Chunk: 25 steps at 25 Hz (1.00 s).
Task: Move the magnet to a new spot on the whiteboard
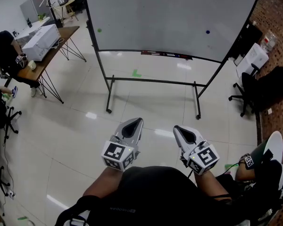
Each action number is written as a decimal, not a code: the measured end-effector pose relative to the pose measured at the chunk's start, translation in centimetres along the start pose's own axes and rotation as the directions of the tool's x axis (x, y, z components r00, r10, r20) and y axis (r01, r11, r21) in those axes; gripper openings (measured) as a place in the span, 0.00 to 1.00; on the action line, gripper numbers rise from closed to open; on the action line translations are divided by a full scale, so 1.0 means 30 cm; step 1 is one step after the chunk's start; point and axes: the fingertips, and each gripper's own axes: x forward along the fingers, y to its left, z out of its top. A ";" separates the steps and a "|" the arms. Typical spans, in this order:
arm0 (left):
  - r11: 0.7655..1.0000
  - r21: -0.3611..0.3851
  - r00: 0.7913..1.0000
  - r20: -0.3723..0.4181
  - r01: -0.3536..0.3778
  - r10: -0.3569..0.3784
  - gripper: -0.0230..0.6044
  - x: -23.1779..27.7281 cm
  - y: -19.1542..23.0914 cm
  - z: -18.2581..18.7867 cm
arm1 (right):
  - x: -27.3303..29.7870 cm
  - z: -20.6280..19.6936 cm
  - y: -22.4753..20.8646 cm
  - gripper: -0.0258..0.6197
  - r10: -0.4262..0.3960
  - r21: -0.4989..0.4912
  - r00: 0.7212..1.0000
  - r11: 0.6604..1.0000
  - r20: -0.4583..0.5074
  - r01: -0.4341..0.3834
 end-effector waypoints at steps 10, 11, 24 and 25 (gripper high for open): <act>0.999 0.039 0.998 -0.062 0.020 -0.017 0.06 0.024 -0.077 -0.040 | -0.049 -0.035 -0.034 0.06 -0.012 0.072 0.999 0.997 0.039 0.009; 0.999 0.042 0.998 -0.064 0.021 -0.018 0.06 0.025 -0.075 -0.038 | -0.049 -0.038 -0.034 0.06 -0.018 0.073 0.999 0.997 0.041 0.015; 0.998 0.049 0.997 -0.066 0.045 -0.042 0.06 0.047 -0.064 -0.022 | -0.035 -0.045 -0.044 0.06 -0.049 0.075 0.998 0.996 0.044 0.045; 0.998 0.049 0.997 -0.066 0.047 -0.043 0.06 0.048 -0.061 -0.025 | -0.031 -0.046 -0.044 0.06 -0.047 0.075 0.998 0.996 0.041 0.044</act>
